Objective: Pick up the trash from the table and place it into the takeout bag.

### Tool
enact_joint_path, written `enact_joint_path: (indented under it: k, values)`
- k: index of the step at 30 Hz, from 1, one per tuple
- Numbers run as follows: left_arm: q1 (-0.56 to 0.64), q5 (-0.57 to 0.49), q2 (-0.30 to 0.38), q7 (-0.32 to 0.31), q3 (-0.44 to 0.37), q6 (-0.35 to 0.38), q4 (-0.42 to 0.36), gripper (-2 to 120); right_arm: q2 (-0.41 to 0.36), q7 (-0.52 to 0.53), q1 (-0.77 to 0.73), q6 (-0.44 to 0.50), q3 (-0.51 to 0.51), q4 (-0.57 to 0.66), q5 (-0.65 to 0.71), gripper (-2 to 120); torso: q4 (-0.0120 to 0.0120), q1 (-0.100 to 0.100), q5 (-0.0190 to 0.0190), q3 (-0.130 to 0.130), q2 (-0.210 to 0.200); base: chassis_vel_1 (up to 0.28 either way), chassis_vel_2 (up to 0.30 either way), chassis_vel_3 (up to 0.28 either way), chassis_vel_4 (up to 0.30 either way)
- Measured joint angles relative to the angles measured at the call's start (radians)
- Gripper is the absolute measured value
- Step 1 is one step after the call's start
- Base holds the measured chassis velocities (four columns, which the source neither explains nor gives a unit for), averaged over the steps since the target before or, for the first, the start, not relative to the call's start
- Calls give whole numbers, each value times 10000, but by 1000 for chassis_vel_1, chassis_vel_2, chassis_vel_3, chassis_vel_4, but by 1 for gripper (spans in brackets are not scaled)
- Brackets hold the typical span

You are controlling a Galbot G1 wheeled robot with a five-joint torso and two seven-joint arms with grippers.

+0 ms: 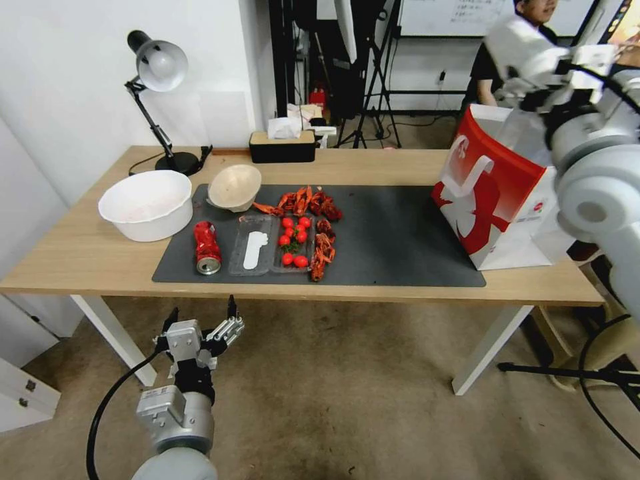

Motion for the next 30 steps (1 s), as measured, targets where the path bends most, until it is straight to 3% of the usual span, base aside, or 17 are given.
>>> enact_joint_path:
  k: [5, 9, 15, 23, 30]
  values:
    - [-18, 0, 5, 18, 52, -1, 3, 100, -57, 37, -278, -9, 175, -345, 34, 80, 0, 0, 2, 0, 0, 0, 0, 0, 0]
    - [-5, 0, 10, 19, 84, -1, -5, 100, -27, -188, -596, 66, 313, -566, -205, 97, 2, 0, -2, -1, 0, 0, 0, 0, 0]
    - [48, 16, 19, 19, 76, -1, -59, 100, -2, -613, -823, 242, 340, -585, -647, 100, 0, 1, -2, 0, 0, 0, 0, 0, 0]
    - [110, 26, 29, 17, 57, 7, -161, 100, 285, -1349, -1278, 1186, 248, -43, -789, 100, 2, 1, -2, -1, 0, 0, 0, 0, 0]
    - [127, 22, 9, 16, 26, 9, -170, 100, 334, -2737, -2291, 2333, 374, 881, -798, 100, 2, 1, -4, -1, 0, 0, 0, 0, 0]
